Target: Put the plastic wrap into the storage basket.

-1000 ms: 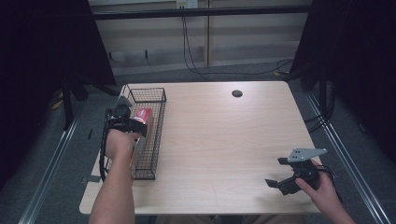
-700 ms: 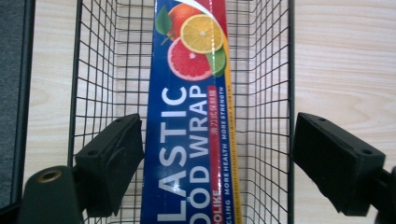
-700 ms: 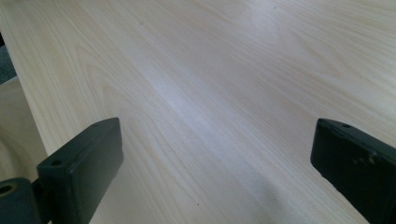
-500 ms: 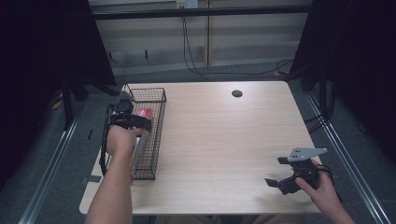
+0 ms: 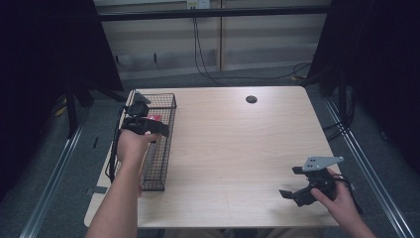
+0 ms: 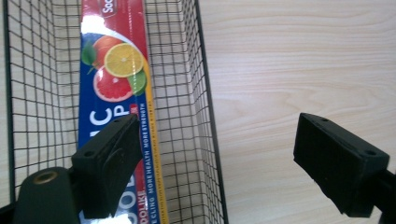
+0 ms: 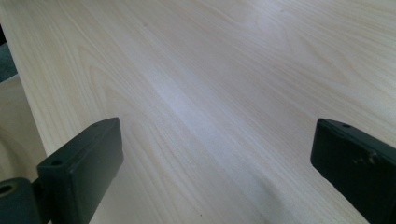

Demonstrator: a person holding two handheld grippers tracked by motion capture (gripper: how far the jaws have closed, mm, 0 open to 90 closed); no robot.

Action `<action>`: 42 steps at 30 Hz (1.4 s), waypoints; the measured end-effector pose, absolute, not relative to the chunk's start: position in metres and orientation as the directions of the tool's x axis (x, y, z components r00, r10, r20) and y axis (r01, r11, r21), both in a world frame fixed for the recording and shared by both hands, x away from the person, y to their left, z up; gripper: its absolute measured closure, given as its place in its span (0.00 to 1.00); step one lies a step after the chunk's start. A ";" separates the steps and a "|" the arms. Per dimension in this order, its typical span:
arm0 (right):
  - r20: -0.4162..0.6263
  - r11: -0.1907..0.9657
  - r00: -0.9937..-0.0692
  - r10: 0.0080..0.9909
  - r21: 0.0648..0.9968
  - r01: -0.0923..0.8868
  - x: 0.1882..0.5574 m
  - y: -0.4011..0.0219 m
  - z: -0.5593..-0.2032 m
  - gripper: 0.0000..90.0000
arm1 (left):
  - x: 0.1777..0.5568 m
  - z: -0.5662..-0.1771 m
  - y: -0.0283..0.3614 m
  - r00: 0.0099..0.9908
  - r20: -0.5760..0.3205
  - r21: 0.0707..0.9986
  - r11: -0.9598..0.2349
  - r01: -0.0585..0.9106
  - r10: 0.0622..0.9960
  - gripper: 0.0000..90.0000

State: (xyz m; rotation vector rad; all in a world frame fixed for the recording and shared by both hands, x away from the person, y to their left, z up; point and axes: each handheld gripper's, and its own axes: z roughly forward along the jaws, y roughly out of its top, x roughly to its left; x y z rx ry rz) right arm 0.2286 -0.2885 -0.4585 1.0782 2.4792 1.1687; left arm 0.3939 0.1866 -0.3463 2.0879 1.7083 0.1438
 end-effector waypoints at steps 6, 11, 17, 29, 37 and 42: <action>0.124 0.422 -0.714 0.689 0.733 0.534 0.228 -0.288 -0.459 0.03 | 0.392 -0.344 0.180 0.269 -0.202 0.404 -0.170 0.899 0.942 0.17; 0.124 0.423 -0.715 0.688 0.732 0.534 0.228 -0.288 -0.459 0.03 | 0.390 -0.344 0.173 0.308 -0.207 0.420 -0.200 0.885 0.929 0.17; 0.124 0.424 -0.716 0.687 0.732 0.534 0.229 -0.288 -0.460 0.03 | 0.388 -0.344 0.161 0.350 -0.223 0.434 -0.229 0.872 0.910 0.16; 0.121 0.426 -0.714 0.689 0.730 0.535 0.228 -0.289 -0.459 0.03 | 0.381 -0.343 0.126 0.438 -0.236 0.477 -0.290 0.830 0.867 0.16; 0.124 0.424 -0.716 0.687 0.731 0.534 0.228 -0.289 -0.459 0.03 | 0.375 -0.344 0.096 0.500 -0.242 0.497 -0.337 0.800 0.831 0.15; 0.123 0.426 -0.717 0.686 0.731 0.533 0.227 -0.289 -0.459 0.03 | 0.373 -0.346 0.082 0.528 -0.245 0.504 -0.358 0.786 0.813 0.15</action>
